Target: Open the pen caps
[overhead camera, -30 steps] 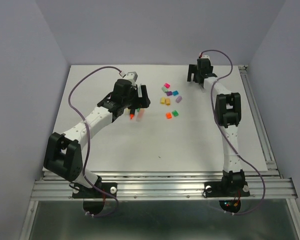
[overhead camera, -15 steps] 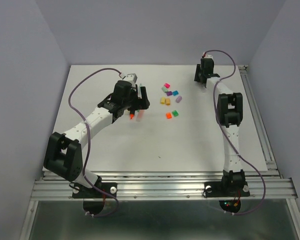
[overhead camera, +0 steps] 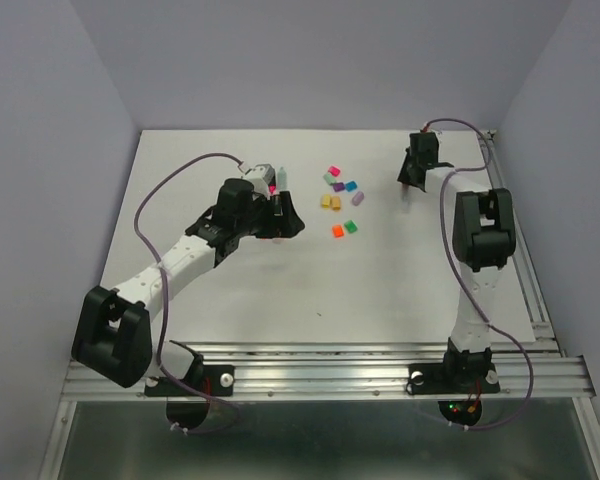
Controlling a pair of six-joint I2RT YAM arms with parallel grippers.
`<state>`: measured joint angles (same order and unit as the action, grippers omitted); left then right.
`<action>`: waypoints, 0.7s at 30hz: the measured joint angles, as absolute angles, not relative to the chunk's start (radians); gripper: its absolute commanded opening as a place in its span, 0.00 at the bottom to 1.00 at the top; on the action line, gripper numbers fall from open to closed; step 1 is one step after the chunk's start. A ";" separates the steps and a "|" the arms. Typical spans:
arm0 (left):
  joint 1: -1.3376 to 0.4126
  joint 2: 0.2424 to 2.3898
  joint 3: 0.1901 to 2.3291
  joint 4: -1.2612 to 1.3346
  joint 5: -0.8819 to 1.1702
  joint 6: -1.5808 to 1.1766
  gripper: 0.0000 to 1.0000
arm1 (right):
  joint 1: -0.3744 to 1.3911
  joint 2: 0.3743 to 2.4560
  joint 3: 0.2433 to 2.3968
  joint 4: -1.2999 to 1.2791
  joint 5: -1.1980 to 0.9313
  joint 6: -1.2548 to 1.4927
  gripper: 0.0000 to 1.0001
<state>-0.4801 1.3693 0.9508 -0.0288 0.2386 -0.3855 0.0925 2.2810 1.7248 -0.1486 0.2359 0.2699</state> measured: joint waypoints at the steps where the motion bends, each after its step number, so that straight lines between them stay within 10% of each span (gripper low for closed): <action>1: -0.480 1.352 0.923 -0.002 0.270 -0.391 0.99 | 0.093 2.220 1.649 -0.142 0.236 0.310 0.01; 11: -0.614 1.292 0.754 0.207 0.456 -0.458 0.99 | 0.378 1.481 0.941 -0.091 0.364 0.701 0.01; 21: -0.804 1.335 0.711 0.447 0.527 -0.556 0.99 | 0.772 1.131 0.733 -0.133 0.477 1.010 0.01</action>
<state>-0.8036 1.3354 0.7109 0.4469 0.5274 -0.5564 0.7723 1.1305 0.7334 -0.1333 0.4774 1.0103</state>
